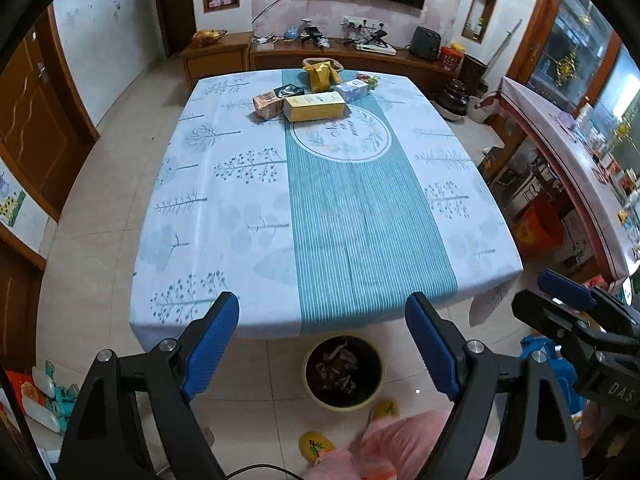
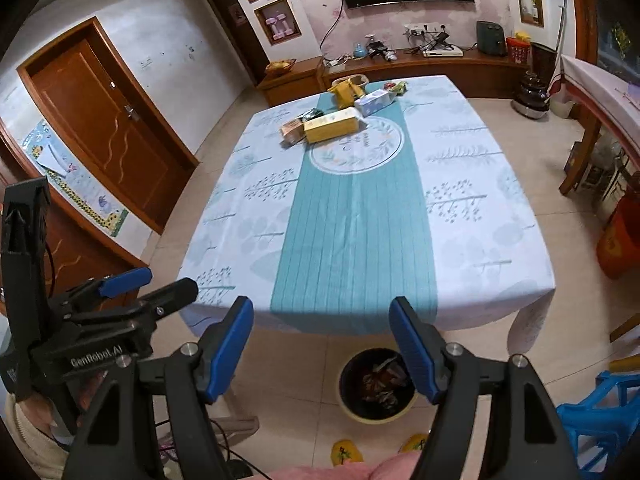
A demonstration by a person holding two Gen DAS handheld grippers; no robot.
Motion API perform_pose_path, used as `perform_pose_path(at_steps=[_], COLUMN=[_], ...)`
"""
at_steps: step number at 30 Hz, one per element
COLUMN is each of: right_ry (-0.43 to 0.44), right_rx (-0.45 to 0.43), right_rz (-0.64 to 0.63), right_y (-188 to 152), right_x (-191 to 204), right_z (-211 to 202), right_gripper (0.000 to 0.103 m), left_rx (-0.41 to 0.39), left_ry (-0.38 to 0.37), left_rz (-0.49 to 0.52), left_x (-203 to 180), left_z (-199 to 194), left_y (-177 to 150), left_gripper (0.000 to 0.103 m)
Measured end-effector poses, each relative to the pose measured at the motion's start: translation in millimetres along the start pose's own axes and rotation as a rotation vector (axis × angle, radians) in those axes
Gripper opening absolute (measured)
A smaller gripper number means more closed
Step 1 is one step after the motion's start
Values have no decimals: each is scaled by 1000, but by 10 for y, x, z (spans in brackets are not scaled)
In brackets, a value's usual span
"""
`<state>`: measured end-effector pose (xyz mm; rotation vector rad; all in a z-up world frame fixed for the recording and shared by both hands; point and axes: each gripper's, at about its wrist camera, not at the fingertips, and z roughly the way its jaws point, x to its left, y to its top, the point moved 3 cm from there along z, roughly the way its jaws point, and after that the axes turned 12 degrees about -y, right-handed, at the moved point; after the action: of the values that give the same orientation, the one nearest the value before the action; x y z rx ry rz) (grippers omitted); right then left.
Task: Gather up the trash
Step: 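Move both open tools back toward the remaining boxes on the table, then grasp the yellow snack bag with the left tool while the right tool grasps the red-green packet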
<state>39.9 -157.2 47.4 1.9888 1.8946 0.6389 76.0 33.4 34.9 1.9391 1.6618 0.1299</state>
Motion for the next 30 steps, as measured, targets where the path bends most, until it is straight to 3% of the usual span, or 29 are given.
perform_pose_path(at_steps=[8,14,20,24,30], right_ry=[19,81,156,173,130], right_rx=[10,9,26,27,43], right_rz=[-65,-168,-251,-279,-252], right_y=[634,1480,2535,3100,3903], right_x=[-165,-337,-596,-691,-835], right_z=[483,1021,1562,1982,2864], right_gripper=[71,70,66,66,66], left_rx=[-14,-35,-33,-16,6], left_ry=[41,108,167,203,214], left_rz=[-108,-219,-313,-361,-359], left_x=[127,158,240,369,462], left_z=[480,953,1403,1726,2236], left_y=[604,1315,2065,2523,3160], left_gripper=[84,84,84,84,84])
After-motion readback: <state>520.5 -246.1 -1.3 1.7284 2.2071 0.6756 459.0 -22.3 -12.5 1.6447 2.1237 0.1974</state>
